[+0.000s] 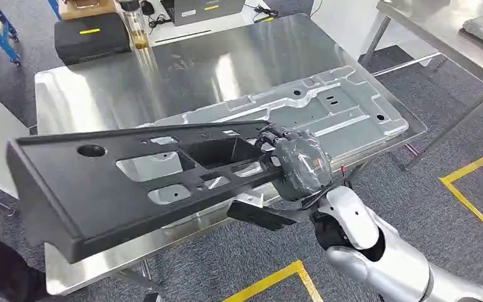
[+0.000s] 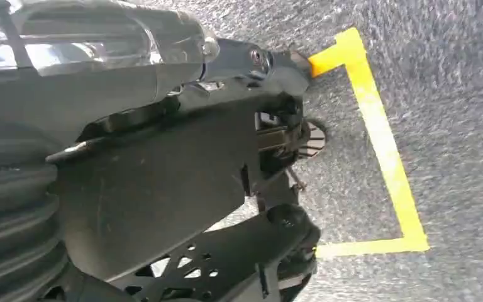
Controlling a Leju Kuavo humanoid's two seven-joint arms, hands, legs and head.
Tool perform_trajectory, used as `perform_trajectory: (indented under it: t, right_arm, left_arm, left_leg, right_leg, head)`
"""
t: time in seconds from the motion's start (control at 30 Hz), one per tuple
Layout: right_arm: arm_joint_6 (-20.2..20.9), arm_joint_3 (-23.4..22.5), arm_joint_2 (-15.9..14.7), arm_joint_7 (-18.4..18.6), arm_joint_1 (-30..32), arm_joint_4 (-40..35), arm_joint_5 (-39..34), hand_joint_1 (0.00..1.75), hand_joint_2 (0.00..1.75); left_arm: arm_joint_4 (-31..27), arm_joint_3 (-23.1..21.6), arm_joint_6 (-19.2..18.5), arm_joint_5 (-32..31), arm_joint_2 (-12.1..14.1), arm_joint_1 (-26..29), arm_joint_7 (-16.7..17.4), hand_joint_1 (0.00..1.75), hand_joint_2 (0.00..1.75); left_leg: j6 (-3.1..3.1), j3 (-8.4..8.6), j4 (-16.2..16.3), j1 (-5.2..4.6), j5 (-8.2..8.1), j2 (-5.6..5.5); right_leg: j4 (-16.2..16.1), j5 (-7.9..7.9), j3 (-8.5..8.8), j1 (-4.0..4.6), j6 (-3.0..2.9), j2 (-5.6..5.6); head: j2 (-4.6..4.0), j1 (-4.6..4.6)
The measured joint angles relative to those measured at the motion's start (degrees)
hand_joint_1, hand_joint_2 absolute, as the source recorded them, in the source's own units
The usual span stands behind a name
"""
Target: Take the parts from the cabinet and place them on the table.
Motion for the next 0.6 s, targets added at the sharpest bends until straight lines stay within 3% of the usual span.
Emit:
perform_trajectory:
  t: [0.03,0.07,0.17,0.2,0.23,0.27,0.33,0.37,0.4,0.43,0.5,0.6]
  right_arm:
    - [0.9,0.2,0.0,0.4,-1.0,0.2,0.4,1.75,1.75]
    - [2.0,0.5,0.0,0.8,-2.3,0.4,0.5,1.75,1.75]
    - [6.4,1.2,0.4,2.6,-6.9,1.5,1.1,1.75,1.75]
    - [7.8,1.7,0.6,3.2,-8.4,2.1,1.7,1.75,1.75]
    - [8.5,2.1,0.9,3.6,-9.7,2.6,2.3,1.75,1.75]
    - [9.0,2.5,1.1,3.8,-10.8,3.2,2.8,1.75,1.75]
    - [10.0,3.2,1.5,4.2,-13.0,4.0,4.7,1.75,1.75]
    - [10.7,3.7,1.6,4.5,-14.1,4.6,6.4,1.75,1.75]
    - [11.3,4.1,1.6,4.9,-15.3,5.3,7.4,1.75,1.75]
    - [11.6,4.5,1.5,5.2,-16.0,5.9,7.6,1.75,1.75]
    - [11.7,4.7,1.0,6.0,-16.8,7.0,6.9,1.75,1.75]
    - [12.0,4.5,-1.2,7.3,-18.6,8.6,5.1,1.75,1.75]
  left_arm:
    - [0.0,-0.3,0.0,-0.3,0.1,-0.2,0.3,0.0,1.75]
    - [0.0,-0.5,-0.1,-0.7,0.1,-0.3,0.5,0.0,1.75]
    - [0.0,-1.1,-0.3,-1.4,0.1,-1.0,1.0,0.0,1.75]
    - [0.0,-1.3,-0.3,-1.5,0.1,-1.4,1.1,0.0,1.75]
    - [0.0,-1.4,-0.3,-1.6,0.1,-1.7,1.2,0.0,1.75]
    - [0.0,-1.6,-0.3,-1.7,0.1,-1.8,1.4,0.0,1.75]
    - [0.0,-2.1,-0.3,-1.9,0.2,-1.8,1.7,0.0,1.75]
    - [0.0,-2.3,-0.5,-2.0,0.1,-1.9,1.8,0.0,1.75]
    - [0.0,-2.4,-0.6,-2.1,0.0,-2.1,1.9,0.0,1.75]
    - [0.0,-2.6,-0.6,-2.1,-0.2,-2.1,2.0,0.0,1.75]
    - [0.0,-3.0,-0.6,-2.2,-0.4,-2.2,2.0,0.0,1.75]
    - [0.0,-3.3,-0.6,-2.2,-0.6,-2.2,2.0,0.0,1.75]
  left_leg:
    - [-0.34,0.01,0.4,0.05,-0.54,0.12]
    - [-0.76,-0.84,2.0,-0.05,-1.55,0.4]
    - [-1.69,-7.4,13.6,0.57,-6.38,0.47]
    - [-1.95,-8.99,16.1,0.7,-6.5,0.49]
    - [-2.22,-9.12,15.6,0.83,-5.07,0.56]
    - [-2.46,-8.04,12.6,1.04,-2.47,0.7]
    - [-2.92,-3.84,3.2,1.42,3.17,1.35]
    - [-3.1,-3.15,1.9,1.17,1.88,1.8]
    - [-2.26,-2.92,0.8,1.1,1.93,1.82]
    - [-1.56,-3.09,1.1,1.02,1.96,1.74]
    - [-1.42,-3.05,1.0,1.2,2.12,1.41]
    - [-1.22,-3.05,1.0,1.16,2.13,0.66]
  right_leg:
    - [-1.3,0.49,0.79,-0.65,0.47,-0.59]
    - [-1.8,0.55,1.22,-0.64,0.38,-0.68]
    - [-1.8,0.46,1.25,-0.69,0.26,-1.2]
    - [-1.7,0.39,1.25,-0.71,0.29,-1.39]
    - [-1.6,0.29,1.32,-0.8,0.42,-1.51]
    - [-1.4,0.06,1.42,-0.93,0.75,-1.55]
    - [-0.6,-0.6,1.59,-1.32,1.49,-1.62]
    - [-0.4,-0.94,1.45,-1.26,1.9,-1.65]
    - [0.3,-1.13,1.01,-1.0,2.3,-1.64]
    - [0.1,-0.94,0.98,-0.92,2.49,-1.7]
    - [0.1,-1.04,1.03,-0.83,0.94,-1.78]
    - [-0.1,-0.71,1.33,-0.85,0.39,-1.97]
  head:
    - [0.0,0.05]
    - [0.0,-0.53]
    - [0.0,-1.86]
    - [0.0,-1.97]
    - [0.0,-2.08]
    - [0.0,-2.21]
    - [0.0,-2.29]
    - [0.0,-2.7]
    - [0.0,-3.26]
    - [0.0,-2.8]
    - [0.0,-2.58]
    - [0.0,-2.05]
